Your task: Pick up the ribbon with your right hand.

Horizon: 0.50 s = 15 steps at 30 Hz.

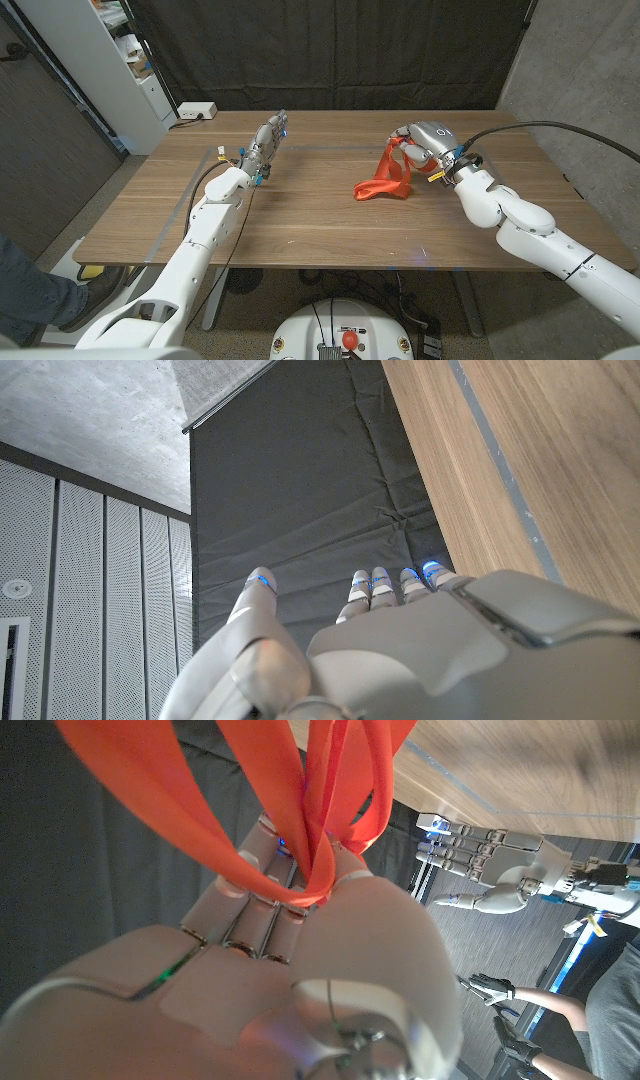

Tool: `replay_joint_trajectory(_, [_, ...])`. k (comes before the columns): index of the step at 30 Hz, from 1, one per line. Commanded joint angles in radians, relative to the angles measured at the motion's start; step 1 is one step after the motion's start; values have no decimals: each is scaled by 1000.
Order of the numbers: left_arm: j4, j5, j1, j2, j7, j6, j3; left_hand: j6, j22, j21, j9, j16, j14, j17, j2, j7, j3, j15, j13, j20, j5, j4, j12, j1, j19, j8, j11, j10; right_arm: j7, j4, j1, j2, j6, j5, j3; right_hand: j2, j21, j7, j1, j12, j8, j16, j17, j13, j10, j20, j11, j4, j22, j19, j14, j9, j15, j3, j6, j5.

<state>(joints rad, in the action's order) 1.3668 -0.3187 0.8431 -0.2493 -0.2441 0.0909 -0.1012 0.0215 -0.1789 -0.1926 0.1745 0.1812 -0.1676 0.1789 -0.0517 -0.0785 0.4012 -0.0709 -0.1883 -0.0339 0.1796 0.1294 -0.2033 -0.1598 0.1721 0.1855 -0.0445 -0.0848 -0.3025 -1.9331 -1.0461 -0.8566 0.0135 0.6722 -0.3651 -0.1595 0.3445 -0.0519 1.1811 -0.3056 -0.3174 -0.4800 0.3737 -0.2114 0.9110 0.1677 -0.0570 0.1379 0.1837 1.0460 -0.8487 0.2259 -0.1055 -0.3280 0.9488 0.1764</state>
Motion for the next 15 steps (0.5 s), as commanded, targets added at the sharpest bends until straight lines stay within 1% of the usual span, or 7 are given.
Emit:
replay_joint_trajectory(1, [-6,-7,-4,-1,-14,6,4,-5,-2,-4,4,7,-15,4,-5,-5,2,-4,-5,-3,-3,4,-6,1,73,2,-1,-2,12,-58,-18,-4,19,22,39,2,8,1,12,0,1,2,5,-5,11,3,-2,1,4,3,-10,5,-105,5,5,-4])
replay_joint_trajectory(7, [-2,-8,-3,-3,-15,4,6,-5,-2,-4,4,7,-14,4,-5,-5,2,-4,-5,-3,-3,4,-5,1,73,2,0,-3,18,-76,-19,-1,24,32,54,1,11,1,16,3,1,5,7,-6,11,3,-9,2,4,3,-13,6,-106,7,6,-3])
replay_joint_trajectory(12, [-4,-10,-3,-4,-17,5,9,-5,-2,-4,4,7,-15,4,-6,-5,2,-4,-5,-4,-3,4,-5,1,73,2,0,-3,19,-86,-17,3,25,38,65,1,13,3,16,4,1,8,9,-6,12,3,-7,0,4,2,-14,10,-106,10,5,-3])
replay_joint_trajectory(13, [-4,-11,-4,-3,-16,5,9,-6,-2,-4,4,8,-14,4,-6,-6,2,-4,-5,-4,-3,4,-6,1,73,2,0,-3,20,-87,-17,3,24,39,67,0,13,3,16,3,1,8,10,-7,15,3,1,-1,4,2,-15,11,-106,11,5,-4])
replay_joint_trajectory(15, [-7,-12,-5,-3,-18,7,10,-6,-2,-4,4,7,-14,4,-6,-6,2,-4,-5,-3,-3,4,-6,1,73,2,0,-2,20,-90,-15,6,26,43,71,0,14,2,16,5,0,9,10,-7,12,3,-7,-2,4,2,-16,12,-106,11,5,-3])
